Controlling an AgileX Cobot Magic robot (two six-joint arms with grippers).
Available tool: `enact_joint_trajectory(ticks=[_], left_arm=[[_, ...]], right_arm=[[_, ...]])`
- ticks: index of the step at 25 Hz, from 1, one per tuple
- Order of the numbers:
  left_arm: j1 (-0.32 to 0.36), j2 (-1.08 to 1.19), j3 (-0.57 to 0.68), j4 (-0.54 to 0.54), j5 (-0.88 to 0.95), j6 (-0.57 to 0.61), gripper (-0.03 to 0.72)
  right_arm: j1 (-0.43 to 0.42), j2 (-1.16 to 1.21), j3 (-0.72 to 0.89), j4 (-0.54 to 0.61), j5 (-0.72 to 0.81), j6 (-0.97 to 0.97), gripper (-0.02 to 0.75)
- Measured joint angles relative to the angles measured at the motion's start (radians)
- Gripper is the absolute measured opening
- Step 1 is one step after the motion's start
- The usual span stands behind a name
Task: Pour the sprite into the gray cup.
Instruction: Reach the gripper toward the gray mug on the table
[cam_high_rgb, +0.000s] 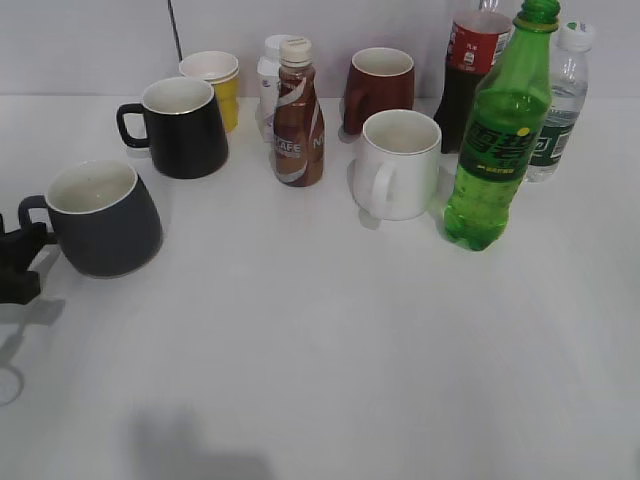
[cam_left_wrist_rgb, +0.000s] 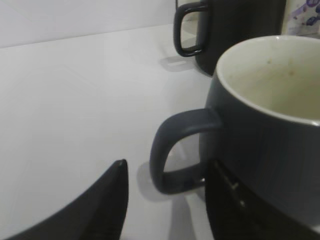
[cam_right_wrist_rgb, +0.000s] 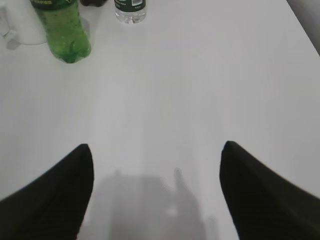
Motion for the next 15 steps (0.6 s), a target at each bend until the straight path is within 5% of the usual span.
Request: enact_joint_trajectory(ticks=[5,10,15], left_arm=[[0.0,0.12,-0.077,0.0,-0.061,0.017,0.363],[0.0,0.156,-0.152,0.009,-0.05,0.024,0.071],[0.002,0.158,-0.165,0.056,-0.041,0.03,0.052]], right_arm=[[0.0,0.0,0.0,0.0,0.0,0.0,0.589],[0.0,0.0,0.0,0.014,0.0,0.0,0.589],[0.0,0.0,-0.003,0.07,-0.007,-0.006,0.589]])
